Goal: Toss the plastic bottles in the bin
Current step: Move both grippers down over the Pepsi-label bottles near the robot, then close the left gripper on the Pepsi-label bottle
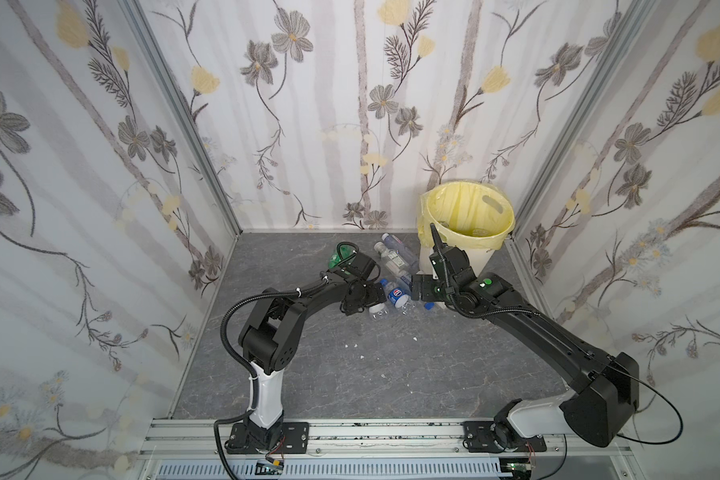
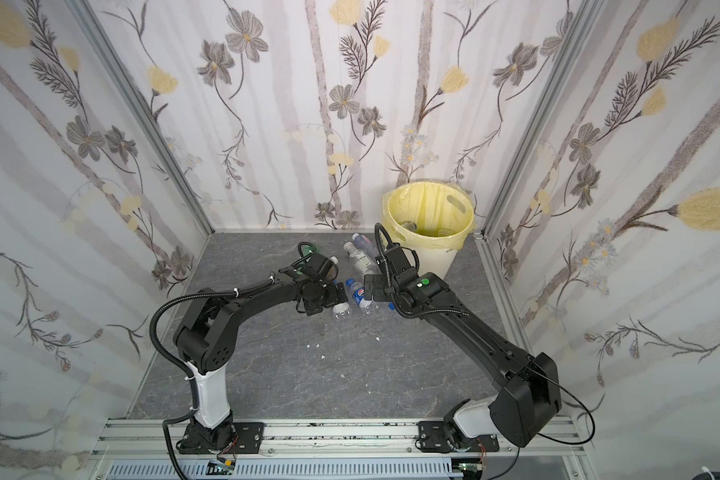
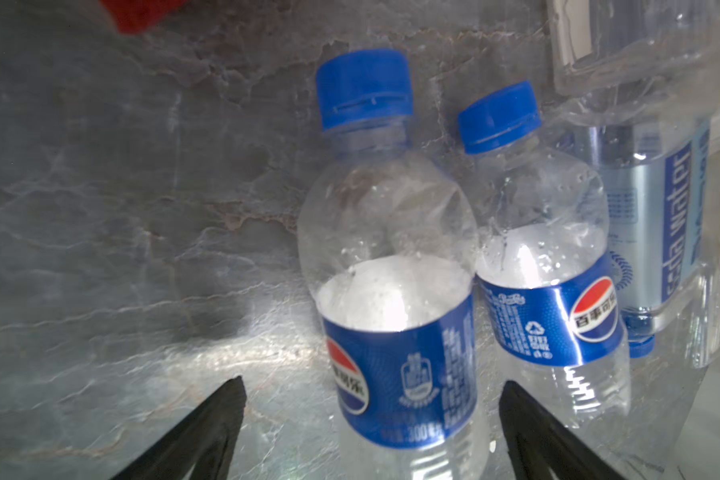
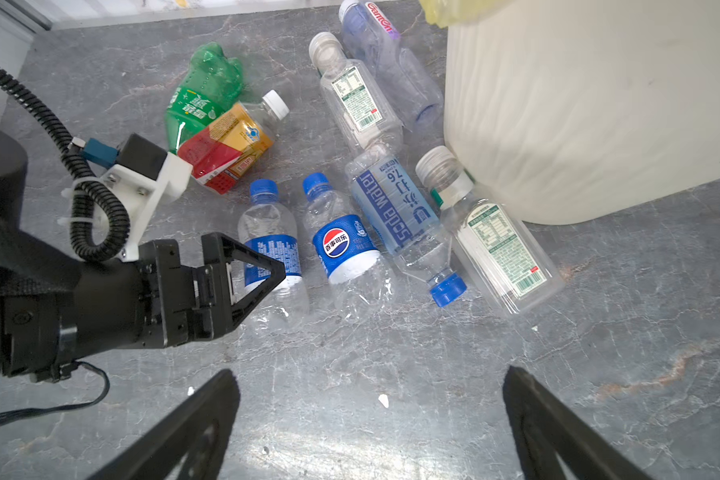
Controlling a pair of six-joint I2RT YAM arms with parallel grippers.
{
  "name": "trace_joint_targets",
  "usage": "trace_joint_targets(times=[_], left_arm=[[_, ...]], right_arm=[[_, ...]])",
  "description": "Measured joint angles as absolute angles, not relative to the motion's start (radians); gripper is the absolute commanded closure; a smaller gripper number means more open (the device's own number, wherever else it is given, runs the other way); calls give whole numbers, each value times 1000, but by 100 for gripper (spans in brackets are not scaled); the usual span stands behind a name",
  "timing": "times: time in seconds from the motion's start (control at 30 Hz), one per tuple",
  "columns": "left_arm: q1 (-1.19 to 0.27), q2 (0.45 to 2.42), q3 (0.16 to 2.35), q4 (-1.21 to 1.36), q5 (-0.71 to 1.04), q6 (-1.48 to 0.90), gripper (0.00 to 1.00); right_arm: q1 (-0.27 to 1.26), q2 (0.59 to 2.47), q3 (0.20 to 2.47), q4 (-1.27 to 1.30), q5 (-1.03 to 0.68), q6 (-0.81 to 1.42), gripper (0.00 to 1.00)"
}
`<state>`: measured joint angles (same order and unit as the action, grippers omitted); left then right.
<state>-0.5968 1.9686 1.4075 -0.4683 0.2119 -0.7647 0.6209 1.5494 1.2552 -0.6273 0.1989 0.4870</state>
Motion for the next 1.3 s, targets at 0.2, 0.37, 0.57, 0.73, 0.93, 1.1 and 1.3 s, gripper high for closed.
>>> trace_joint_targets(times=[0.2,0.37,0.57,0.73,0.93,1.1,1.3], left_arm=[[-605,2047,1477,-445,246,-783,17],[-604,2043,1452,-435,262,-782,21],[-603,2016,1378,-437,274,-752,26],[-603,1988,1336,-427,283,-710,32],[-594,1928,1283,-419,292,-654,40],[-578,1868,1194,-398,332,-619,44],[-576,1754,1090,-325,414,-566,45]], right_arm=[[637,1475,1203,-614,271,479,0],[636,1417,1140,-575,296,517,0],[636,1432,1121,-538,315,588,0],[640,1496,1144,-543,316,629,0],[637,1530,1145,-535,257,707,0],[644,1560,1145,-520,186,729,0],[644,1615,1153,-471,113,743,0]])
